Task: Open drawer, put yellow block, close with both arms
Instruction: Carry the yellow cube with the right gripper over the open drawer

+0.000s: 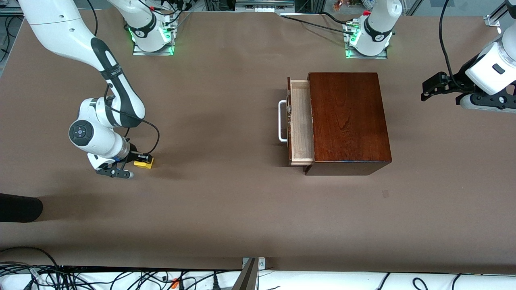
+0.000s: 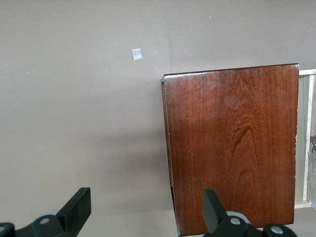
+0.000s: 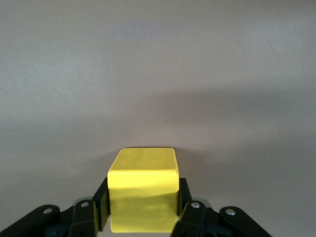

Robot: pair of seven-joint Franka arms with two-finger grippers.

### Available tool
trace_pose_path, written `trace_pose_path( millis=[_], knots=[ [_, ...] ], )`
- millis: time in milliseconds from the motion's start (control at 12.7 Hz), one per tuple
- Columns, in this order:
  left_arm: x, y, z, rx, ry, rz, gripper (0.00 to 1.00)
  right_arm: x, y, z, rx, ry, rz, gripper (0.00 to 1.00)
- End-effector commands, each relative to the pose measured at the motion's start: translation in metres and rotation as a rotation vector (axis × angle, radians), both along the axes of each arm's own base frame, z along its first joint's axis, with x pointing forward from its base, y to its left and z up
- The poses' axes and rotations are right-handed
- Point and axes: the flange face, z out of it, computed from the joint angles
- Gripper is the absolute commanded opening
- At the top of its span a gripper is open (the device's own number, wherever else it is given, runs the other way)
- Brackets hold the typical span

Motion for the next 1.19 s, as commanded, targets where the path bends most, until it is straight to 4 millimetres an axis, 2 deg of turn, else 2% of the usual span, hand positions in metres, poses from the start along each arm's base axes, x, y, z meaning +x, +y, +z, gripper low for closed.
trace_pose_path(
  millis=[0,158,237,474,632,711,948,1106],
  knots=[
    [-0.006,0.001,0.008,0.008,0.003,-0.022,1.00,0.006,0.022,0.054,0.014,-0.035,0.122,0.20],
    [-0.006,0.001,0.009,0.008,0.003,-0.022,1.00,0.009,0.066,0.091,0.039,-0.012,0.220,0.20],
    [-0.006,0.001,0.010,0.008,0.001,-0.022,1.00,0.008,0.095,0.109,0.055,0.009,0.266,0.20],
    [-0.006,0.001,0.009,0.008,0.003,-0.022,1.00,-0.010,0.199,0.164,0.065,0.040,0.440,0.20],
    [-0.006,0.001,0.009,0.008,0.004,-0.022,1.00,-0.041,0.291,0.207,0.070,-0.002,0.585,0.20],
    [-0.006,0.001,0.010,0.008,0.003,-0.022,1.00,-0.058,0.330,0.220,0.069,-0.027,0.650,0.20],
    [-0.006,0.001,0.010,0.008,0.003,-0.022,1.00,-0.105,0.437,0.235,0.083,-0.104,0.834,0.20],
    [-0.006,0.001,0.010,0.008,0.003,-0.022,1.00,-0.141,0.495,0.242,0.036,-0.170,0.964,0.20]
  ],
)
